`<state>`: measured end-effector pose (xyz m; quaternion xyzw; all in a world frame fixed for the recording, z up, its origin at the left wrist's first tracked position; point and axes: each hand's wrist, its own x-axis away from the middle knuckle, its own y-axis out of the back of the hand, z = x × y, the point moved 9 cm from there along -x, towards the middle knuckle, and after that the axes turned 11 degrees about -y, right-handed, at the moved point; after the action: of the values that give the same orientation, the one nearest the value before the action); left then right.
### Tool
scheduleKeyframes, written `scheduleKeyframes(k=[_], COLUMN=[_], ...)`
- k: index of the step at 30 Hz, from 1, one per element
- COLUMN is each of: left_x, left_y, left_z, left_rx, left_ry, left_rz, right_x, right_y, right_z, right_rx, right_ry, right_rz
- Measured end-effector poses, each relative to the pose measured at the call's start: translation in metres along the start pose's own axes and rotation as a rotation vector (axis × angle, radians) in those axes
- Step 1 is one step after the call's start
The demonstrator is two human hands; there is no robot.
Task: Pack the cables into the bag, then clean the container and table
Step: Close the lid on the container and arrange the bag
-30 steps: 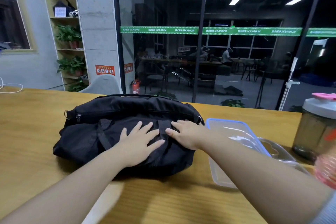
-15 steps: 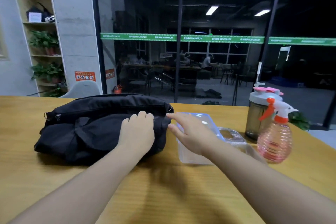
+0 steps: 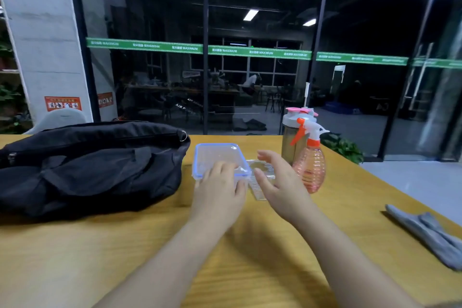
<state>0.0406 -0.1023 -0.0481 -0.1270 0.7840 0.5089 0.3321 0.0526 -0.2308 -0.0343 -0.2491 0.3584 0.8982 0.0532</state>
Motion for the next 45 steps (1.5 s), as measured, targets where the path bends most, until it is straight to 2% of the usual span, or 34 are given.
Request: scheduleKeyframes(k=[4,8,11,15,17,19,21,24,28,31,35,39,42,45], left_x=[0.006,0.016,0.021,0.02,0.02,0.02,0.019,0.018,0.018,0.019,0.02,0.019,0.016,0.006], left_y=[-0.03,-0.037,-0.037,-0.038,-0.04,-0.043,-0.044,-0.044,-0.046,-0.045,-0.045,-0.04,-0.037,-0.024], left_z=[-0.031,-0.053,-0.057,-0.057,-0.054,-0.053,-0.053,-0.052,-0.049,-0.049,-0.051,-0.054,-0.049,-0.032], left_rx=[0.143,0.216,0.246,0.291,0.304,0.293,0.295,0.316,0.318,0.327,0.366,0.409,0.468,0.533], left_ry=[-0.08,-0.292,-0.415,-0.432,-0.417,-0.413,-0.405,-0.382,-0.351,-0.323,-0.278,-0.312,-0.326,-0.26], left_rz=[0.017,-0.038,-0.066,-0.058,-0.05,-0.039,-0.022,-0.01,0.019,0.034,0.075,0.084,0.106,0.065], right_x=[0.02,0.041,0.053,0.075,0.081,0.084,0.085,0.083,0.082,0.074,0.058,0.048,0.043,0.032], right_y=[0.035,0.075,0.108,0.153,0.164,0.167,0.168,0.172,0.174,0.165,0.124,0.077,0.047,0.03], right_z=[-0.047,-0.09,-0.128,-0.179,-0.205,-0.224,-0.233,-0.236,-0.236,-0.209,-0.149,-0.089,-0.049,-0.024], right_rx=[0.068,0.159,0.333,0.471,0.623,0.794,0.847,0.81,0.648,0.48,0.268,0.131,0.06,0.005], right_ry=[-0.09,-0.171,-0.246,-0.495,-0.659,-0.81,-0.858,-0.861,-0.813,-0.637,-0.353,-0.108,0.06,0.102], right_rz=[-0.126,-0.235,-0.347,-0.543,-0.518,-0.396,-0.343,-0.383,-0.436,-0.449,-0.294,-0.089,0.005,0.053])
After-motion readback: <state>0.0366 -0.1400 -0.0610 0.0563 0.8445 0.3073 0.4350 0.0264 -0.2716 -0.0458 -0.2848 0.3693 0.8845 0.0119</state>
